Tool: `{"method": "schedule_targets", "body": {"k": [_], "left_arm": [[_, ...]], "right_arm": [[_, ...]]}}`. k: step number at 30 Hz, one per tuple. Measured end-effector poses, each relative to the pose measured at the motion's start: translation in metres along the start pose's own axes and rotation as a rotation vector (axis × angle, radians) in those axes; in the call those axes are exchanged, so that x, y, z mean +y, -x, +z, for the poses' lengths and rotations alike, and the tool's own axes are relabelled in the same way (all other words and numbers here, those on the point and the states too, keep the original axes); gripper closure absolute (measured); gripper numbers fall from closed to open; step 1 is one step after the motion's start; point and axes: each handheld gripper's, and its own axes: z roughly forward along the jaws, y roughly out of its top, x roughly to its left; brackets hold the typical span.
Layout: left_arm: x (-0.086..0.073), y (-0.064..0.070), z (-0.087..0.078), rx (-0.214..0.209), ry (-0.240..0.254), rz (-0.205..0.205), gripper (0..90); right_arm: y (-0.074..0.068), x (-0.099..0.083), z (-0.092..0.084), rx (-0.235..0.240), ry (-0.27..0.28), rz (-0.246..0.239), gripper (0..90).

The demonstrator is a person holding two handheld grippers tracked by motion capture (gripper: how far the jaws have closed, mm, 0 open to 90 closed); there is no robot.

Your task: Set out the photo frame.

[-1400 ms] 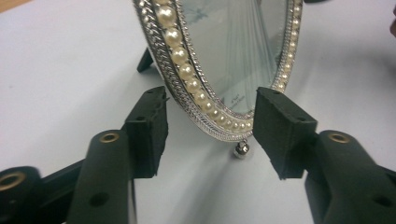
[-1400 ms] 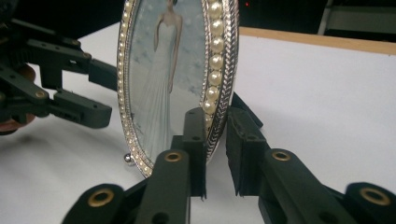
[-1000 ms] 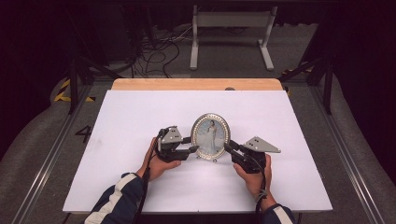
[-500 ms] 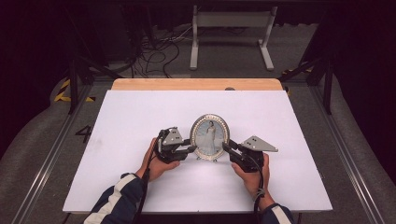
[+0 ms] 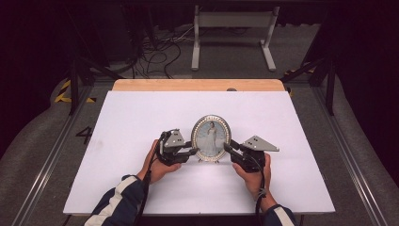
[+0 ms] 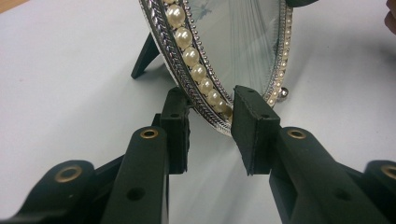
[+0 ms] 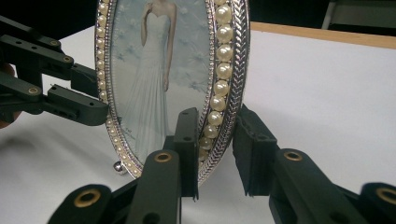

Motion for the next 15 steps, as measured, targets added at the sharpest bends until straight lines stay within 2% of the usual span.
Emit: {"method": "schedule_targets", "body": {"k": [5, 15], "left_arm": [[-0.0005, 0.0012, 0.0002, 0.0, -0.004, 0.003, 67.6], [-0.0014, 0.0015, 0.0005, 0.005, -0.006, 0.006, 67.6]], "right_arm": [[0.0011, 0.0002, 0.0011, 0.002, 0.0, 0.0, 71.6], [0.0, 0.0005, 0.0012, -0.002, -0.004, -0.03, 71.8]]}}
